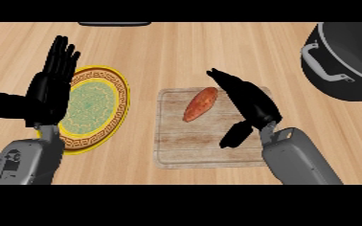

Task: Pick the sweet potato from the cutting board and place it in the pot

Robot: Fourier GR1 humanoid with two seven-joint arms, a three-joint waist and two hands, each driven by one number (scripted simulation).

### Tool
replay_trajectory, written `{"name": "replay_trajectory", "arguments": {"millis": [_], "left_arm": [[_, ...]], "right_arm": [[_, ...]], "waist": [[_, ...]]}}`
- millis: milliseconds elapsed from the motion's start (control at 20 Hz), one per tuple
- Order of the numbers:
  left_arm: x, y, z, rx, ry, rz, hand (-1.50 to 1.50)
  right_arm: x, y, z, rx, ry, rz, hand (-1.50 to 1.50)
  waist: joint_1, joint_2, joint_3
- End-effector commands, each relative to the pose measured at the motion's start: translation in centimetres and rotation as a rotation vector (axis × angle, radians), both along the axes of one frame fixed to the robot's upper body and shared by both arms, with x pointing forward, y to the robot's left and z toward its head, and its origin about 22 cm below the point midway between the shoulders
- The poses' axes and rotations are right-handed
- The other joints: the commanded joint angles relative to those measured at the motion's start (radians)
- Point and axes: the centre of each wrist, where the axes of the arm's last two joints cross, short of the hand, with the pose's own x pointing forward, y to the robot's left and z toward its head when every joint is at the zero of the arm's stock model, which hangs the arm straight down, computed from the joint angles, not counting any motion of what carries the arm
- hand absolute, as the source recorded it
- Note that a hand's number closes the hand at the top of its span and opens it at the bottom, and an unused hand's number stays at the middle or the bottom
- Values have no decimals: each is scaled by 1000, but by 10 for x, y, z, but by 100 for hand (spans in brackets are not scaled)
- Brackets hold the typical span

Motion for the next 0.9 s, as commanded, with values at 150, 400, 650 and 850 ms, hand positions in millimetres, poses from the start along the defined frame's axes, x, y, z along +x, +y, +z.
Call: {"name": "replay_trajectory", "arguments": {"millis": [150,400,650,850], "left_arm": [[1,7,-5,-4,7,-10,0],[3,-6,-2,0,-4,-2,0],[5,7,2,-7,-2,0,0],[10,15,-5,4,-4,1,0]], "right_arm": [[-7,20,14,-7,-42,6,-150],[11,21,-23,-95,-7,-59,-150],[18,46,-37,-66,11,-58,-150],[26,40,-62,-58,-7,-42,-150]], "waist": [[-3,-1,0],[-1,0,0],[2,1,0],[2,2,0]]}}
